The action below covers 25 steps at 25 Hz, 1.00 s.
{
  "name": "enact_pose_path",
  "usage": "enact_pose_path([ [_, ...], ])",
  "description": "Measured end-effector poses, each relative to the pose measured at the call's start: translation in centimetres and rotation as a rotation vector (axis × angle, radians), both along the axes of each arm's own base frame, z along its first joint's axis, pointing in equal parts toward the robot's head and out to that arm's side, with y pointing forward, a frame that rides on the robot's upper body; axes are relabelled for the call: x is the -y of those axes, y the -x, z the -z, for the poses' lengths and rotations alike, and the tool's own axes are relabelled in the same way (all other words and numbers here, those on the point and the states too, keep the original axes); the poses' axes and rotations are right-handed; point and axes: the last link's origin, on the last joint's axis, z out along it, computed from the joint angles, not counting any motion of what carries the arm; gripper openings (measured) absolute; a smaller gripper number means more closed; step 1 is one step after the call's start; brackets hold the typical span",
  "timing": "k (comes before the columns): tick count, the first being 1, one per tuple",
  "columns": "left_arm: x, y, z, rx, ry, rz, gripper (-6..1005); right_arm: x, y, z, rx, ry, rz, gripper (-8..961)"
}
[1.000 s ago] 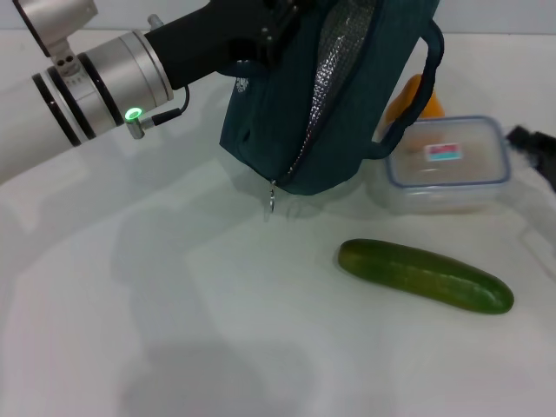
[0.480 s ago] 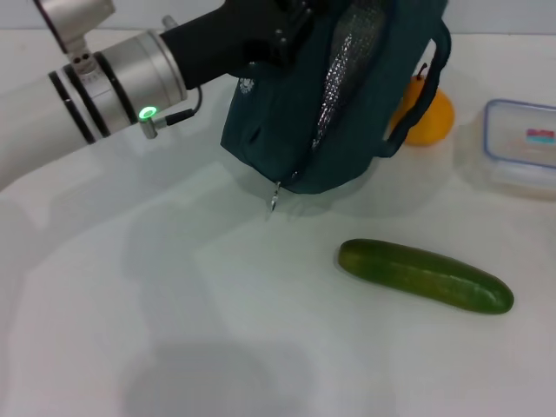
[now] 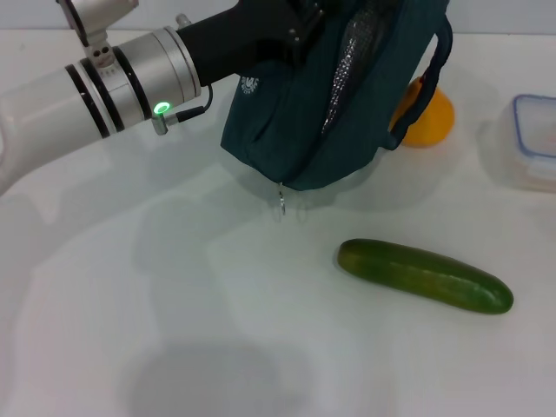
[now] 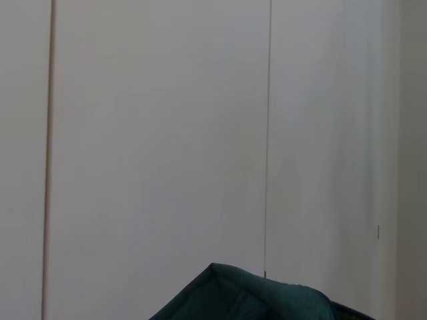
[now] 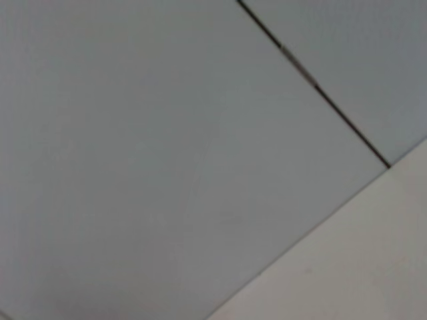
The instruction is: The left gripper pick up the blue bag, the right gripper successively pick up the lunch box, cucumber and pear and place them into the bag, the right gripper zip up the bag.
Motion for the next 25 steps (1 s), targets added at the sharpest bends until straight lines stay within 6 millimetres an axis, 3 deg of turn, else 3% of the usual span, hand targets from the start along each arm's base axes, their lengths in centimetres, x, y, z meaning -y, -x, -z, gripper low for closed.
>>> enact_pose_path([
  [9, -0.1, -0.1, 0.0, 0.000, -0.002, 0.002, 45, -0.2, 0.4, -1.4, -0.012, -0.043, -0.038, 101],
  [15, -0.2, -0.3, -0.1, -0.001, -0.004, 0.004, 46, 0.4, -0.4, -1.2, -0.030, -0.063, 0.006, 310],
  [20, -0.3, -0.2, -0.1, -0.010, -0.006, 0.000, 46, 2.2, -1.4, -1.2, 0.002, -0.100, 0.024, 333],
  [25, -0.3, 0.0, -0.1, -0.020, -0.007, -0.004, 46, 3.9, -1.7, -1.2, 0.060, -0.116, -0.001, 277],
])
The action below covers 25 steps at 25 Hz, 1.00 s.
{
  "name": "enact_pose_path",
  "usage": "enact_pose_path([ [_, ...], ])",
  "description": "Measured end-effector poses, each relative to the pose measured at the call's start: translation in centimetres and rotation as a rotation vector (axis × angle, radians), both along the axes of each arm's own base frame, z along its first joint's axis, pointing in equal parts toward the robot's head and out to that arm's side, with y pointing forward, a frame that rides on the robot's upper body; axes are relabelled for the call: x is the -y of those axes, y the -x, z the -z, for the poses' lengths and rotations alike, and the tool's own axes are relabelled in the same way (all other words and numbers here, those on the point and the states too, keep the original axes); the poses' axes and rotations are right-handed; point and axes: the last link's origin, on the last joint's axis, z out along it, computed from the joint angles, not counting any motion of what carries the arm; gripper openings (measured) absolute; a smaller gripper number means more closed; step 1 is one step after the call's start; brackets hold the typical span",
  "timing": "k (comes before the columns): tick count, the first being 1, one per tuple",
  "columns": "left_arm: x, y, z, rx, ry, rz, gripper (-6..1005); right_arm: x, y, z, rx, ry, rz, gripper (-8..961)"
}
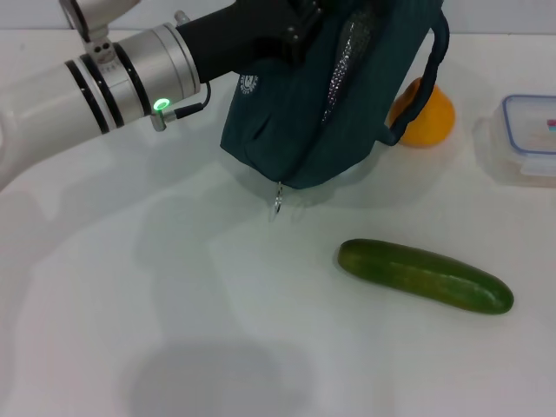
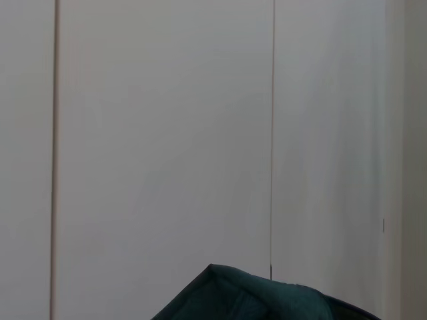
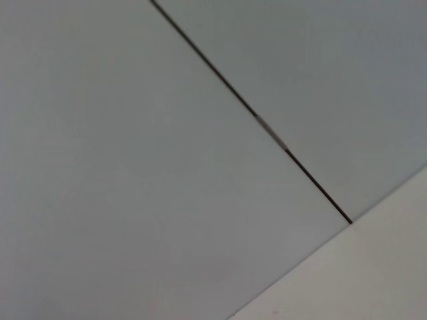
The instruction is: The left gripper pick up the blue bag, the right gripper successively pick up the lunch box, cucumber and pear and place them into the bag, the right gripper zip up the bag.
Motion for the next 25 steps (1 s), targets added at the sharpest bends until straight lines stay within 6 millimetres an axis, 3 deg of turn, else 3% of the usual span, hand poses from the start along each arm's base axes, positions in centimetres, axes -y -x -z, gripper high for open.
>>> enact_pose_path([
  [3, 0.0, 0.0, 0.3, -0.021, 0.001, 0.003, 45, 1.2, -0.1, -0.3, 0.042, -0.041, -0.029, 238],
  [9, -0.1, 0.0, 0.6, -0.049, -0.016, 0.014, 45, 3.9, 0.2, -1.6, 0.024, -0.170, -0.110, 285],
  [14, 0.0, -0.1, 0.5, -0.033, -0.019, 0.015, 45, 5.6, -1.6, -1.3, -0.138, -0.300, 0.019, 325],
  [20, 0.0, -0.2, 0.4, -0.018, -0.024, 0.016, 45, 4.7, -2.2, 1.3, -0.441, -0.206, 0.141, 511],
  [25, 0.0, -0.4, 0.5, -0.025, -0.031, 0.030, 45, 2.7, -0.7, 3.2, -0.583, -0.077, 0.137, 737],
])
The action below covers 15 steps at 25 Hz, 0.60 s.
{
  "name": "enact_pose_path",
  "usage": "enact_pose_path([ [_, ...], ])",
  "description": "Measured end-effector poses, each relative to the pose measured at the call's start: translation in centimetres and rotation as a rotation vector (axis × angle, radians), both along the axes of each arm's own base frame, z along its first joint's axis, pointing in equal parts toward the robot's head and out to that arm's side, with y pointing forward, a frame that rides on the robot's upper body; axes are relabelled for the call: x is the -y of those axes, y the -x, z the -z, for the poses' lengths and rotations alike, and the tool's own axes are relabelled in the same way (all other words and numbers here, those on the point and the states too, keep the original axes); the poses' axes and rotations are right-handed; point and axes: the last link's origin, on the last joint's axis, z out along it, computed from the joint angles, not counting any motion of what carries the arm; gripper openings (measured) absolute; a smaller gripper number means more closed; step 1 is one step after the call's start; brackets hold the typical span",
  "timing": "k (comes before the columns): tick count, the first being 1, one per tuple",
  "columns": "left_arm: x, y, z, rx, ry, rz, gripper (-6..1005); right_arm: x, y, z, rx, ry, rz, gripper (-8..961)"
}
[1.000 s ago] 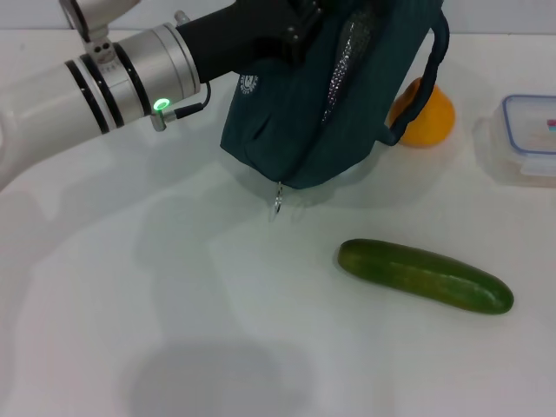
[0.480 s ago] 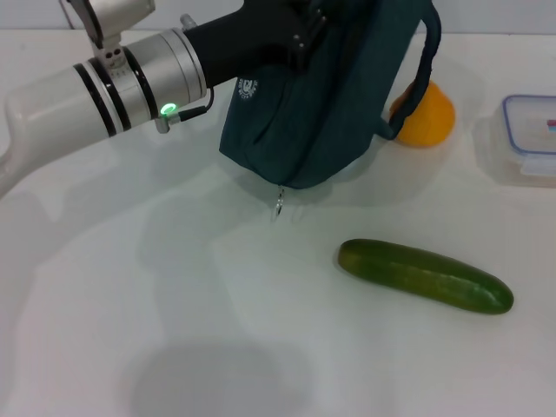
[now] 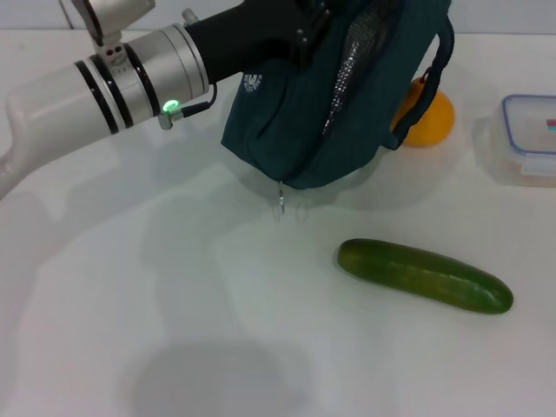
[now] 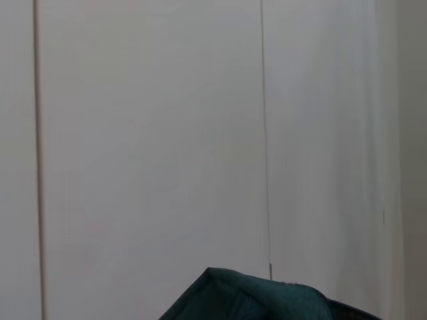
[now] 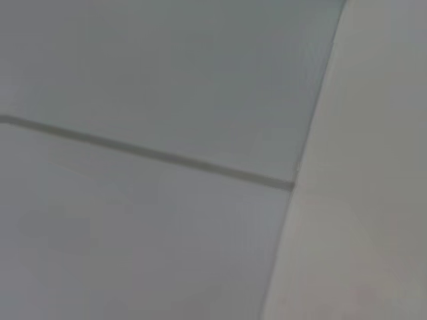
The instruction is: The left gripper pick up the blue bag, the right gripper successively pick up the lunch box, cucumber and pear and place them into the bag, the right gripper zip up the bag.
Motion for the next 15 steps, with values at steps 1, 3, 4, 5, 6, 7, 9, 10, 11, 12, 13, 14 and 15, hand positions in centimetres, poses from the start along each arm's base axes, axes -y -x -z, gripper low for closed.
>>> enact_pose_path([
  [1, 0.0, -0.1, 0.1, -0.001, 0.002, 0.003, 46, -0.5, 0.6, 0.2, -0.013, 0.008, -0.025, 741],
  [3, 0.2, -0.3, 0.3, -0.004, 0.009, 0.013, 46, -1.2, 1.2, 0.3, -0.028, 0.012, -0.048, 750],
  [4, 0.2, -0.3, 0.4, -0.005, 0.012, 0.016, 46, -1.4, 1.4, 0.3, -0.034, 0.013, -0.054, 754],
  [5, 0.3, -0.4, 0.5, -0.006, 0.014, 0.020, 46, -1.6, 1.5, 0.3, -0.039, 0.013, -0.056, 758],
  [6, 0.3, -0.5, 0.6, -0.008, 0.015, 0.024, 46, -1.7, 1.6, 0.3, -0.043, 0.011, -0.057, 762],
  [7, 0.3, -0.5, 0.7, -0.010, 0.012, 0.026, 46, -1.9, 1.7, 0.3, -0.048, 0.007, -0.058, 757],
  [9, 0.4, -0.5, 0.7, -0.012, 0.008, 0.029, 46, -2.1, 1.8, 0.2, -0.063, 0.000, -0.058, 747],
  [10, 0.4, -0.4, 0.7, -0.014, 0.006, 0.029, 46, -2.3, 1.9, 0.2, -0.070, -0.001, -0.058, 742],
  [11, 0.4, -0.4, 0.7, -0.014, 0.005, 0.029, 46, -2.5, 1.9, 0.2, -0.077, 0.002, -0.055, 738],
  [12, 0.4, -0.4, 0.7, -0.015, 0.005, 0.029, 46, -2.8, 2.0, 0.2, -0.084, 0.008, -0.053, 733],
  [13, 0.4, -0.4, 0.7, -0.015, 0.005, 0.029, 46, -3.1, 2.1, 0.3, -0.087, 0.015, -0.052, 728],
  [14, 0.4, -0.4, 0.6, -0.014, 0.003, 0.029, 46, -3.4, 2.1, 0.3, -0.091, 0.024, -0.048, 723],
  [15, 0.3, -0.4, 0.6, -0.013, 0.002, 0.029, 46, -3.7, 2.2, 0.3, -0.097, 0.032, -0.044, 718],
])
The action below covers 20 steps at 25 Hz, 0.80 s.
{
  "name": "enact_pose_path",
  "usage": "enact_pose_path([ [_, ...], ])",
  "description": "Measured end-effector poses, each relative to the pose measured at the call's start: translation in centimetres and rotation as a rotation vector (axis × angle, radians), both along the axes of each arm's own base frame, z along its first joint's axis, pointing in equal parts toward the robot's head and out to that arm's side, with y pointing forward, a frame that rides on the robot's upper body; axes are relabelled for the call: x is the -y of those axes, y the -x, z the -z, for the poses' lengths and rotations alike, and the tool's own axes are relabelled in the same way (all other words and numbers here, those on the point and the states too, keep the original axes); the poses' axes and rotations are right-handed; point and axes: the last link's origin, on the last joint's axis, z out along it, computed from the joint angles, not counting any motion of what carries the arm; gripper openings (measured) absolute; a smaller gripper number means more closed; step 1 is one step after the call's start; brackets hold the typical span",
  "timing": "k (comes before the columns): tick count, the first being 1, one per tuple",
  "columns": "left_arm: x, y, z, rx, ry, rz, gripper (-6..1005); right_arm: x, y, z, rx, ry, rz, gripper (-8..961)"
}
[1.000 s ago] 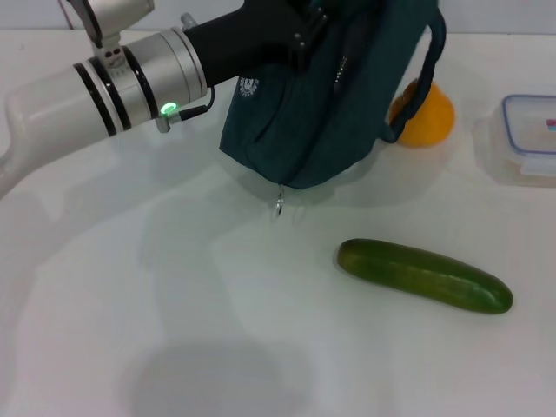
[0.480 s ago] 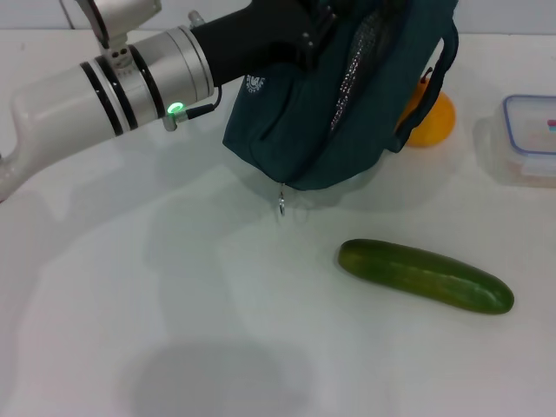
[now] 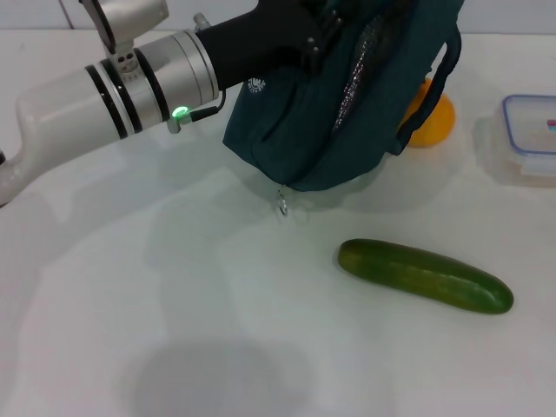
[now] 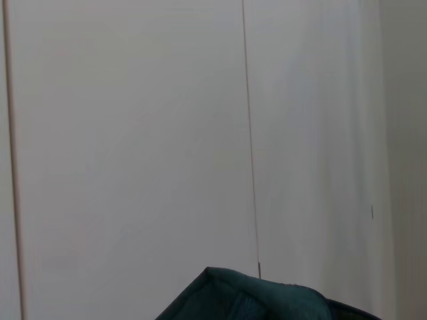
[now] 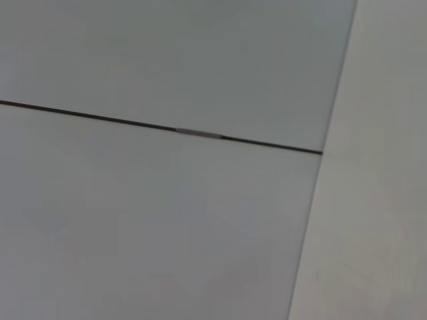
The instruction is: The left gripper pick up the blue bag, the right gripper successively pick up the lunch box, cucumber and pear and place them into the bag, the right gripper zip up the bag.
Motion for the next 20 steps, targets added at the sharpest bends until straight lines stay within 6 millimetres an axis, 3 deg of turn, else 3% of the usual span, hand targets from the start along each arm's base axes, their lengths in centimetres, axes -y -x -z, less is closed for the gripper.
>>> enact_pose_path([
  [10, -0.1, 0.0, -0.2, 0.001, -0.023, 0.007, 45, -2.6, 1.4, 0.2, -0.016, 0.035, -0.015, 670],
  [20, -0.1, 0.0, -0.2, -0.004, -0.034, 0.013, 45, -3.4, 1.4, 0.0, -0.010, 0.031, 0.012, 622],
])
